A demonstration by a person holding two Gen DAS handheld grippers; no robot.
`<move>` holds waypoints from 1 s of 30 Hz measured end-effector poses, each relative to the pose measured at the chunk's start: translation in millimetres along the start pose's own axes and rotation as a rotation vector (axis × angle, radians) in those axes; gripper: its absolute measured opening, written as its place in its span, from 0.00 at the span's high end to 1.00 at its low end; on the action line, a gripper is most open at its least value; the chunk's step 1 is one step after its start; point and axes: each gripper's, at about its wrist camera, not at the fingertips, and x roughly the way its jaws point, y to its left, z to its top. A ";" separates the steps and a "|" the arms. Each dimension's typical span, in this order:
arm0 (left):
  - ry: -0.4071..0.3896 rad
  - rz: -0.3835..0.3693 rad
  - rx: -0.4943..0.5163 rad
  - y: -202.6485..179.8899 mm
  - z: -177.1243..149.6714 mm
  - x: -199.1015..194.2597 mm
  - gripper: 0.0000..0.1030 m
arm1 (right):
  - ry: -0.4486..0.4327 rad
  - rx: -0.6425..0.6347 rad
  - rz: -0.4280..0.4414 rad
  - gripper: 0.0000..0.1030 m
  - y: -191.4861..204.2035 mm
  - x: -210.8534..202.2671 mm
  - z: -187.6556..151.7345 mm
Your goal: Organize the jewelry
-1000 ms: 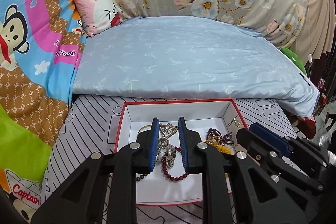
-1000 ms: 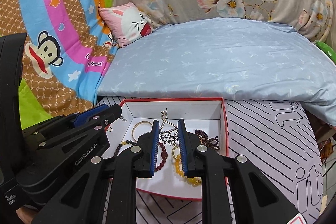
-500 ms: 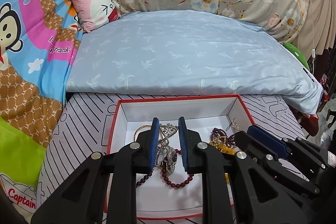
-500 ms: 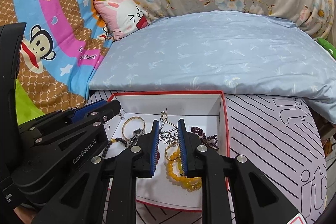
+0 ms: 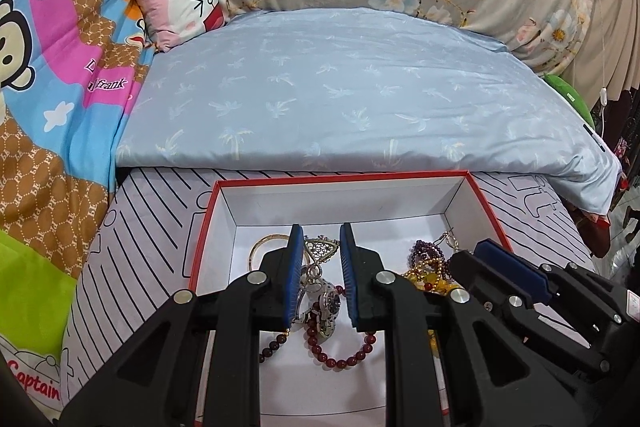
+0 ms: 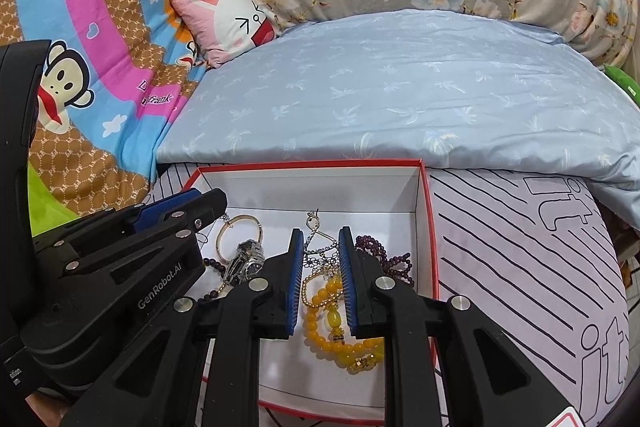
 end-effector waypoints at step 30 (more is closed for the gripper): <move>-0.010 0.046 -0.014 3.1 -20.8 -17.3 0.66 | -0.026 -0.017 -0.089 0.64 8.3 -19.8 -18.1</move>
